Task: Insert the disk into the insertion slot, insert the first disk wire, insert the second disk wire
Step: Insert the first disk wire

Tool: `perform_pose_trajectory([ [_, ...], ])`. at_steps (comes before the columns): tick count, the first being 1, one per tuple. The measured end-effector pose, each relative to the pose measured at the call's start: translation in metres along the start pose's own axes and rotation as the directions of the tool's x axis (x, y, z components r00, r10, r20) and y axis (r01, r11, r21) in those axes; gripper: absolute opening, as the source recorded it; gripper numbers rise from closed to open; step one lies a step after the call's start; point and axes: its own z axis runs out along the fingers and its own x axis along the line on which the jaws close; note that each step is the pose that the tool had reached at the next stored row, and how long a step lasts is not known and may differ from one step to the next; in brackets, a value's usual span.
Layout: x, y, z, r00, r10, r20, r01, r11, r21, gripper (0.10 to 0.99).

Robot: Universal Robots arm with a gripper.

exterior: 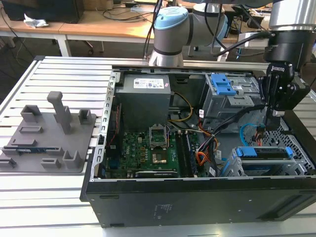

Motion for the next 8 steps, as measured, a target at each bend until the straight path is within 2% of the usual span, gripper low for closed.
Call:
perform_pose_trajectory([
  [2, 0.0000, -0.0040, 0.0001, 0.9999, -0.017, -0.0016, 0.017, 0.9994, -0.031, 0.165],
  [3, 0.0012, -0.0048, 0.0007, 0.9998, -0.020, 0.0041, 0.020, 0.9991, -0.038, 0.165],
  [4, 0.0033, -0.0049, 0.0019, 0.9996, -0.022, 0.0166, 0.022, 0.9989, -0.041, 0.165],
  [5, 0.0063, -0.0052, 0.0034, 0.9991, -0.022, 0.0351, 0.024, 0.9988, -0.043, 0.165],
  [6, 0.0086, -0.0054, 0.0045, 0.9980, -0.023, 0.0586, 0.025, 0.9987, -0.045, 0.165],
  [7, 0.0115, -0.0056, 0.0057, 0.9958, -0.023, 0.0884, 0.027, 0.9985, -0.047, 0.165],
  [8, 0.0151, -0.0059, 0.0064, 0.9907, -0.023, 0.1340, 0.030, 0.9983, -0.049, 0.165],
])
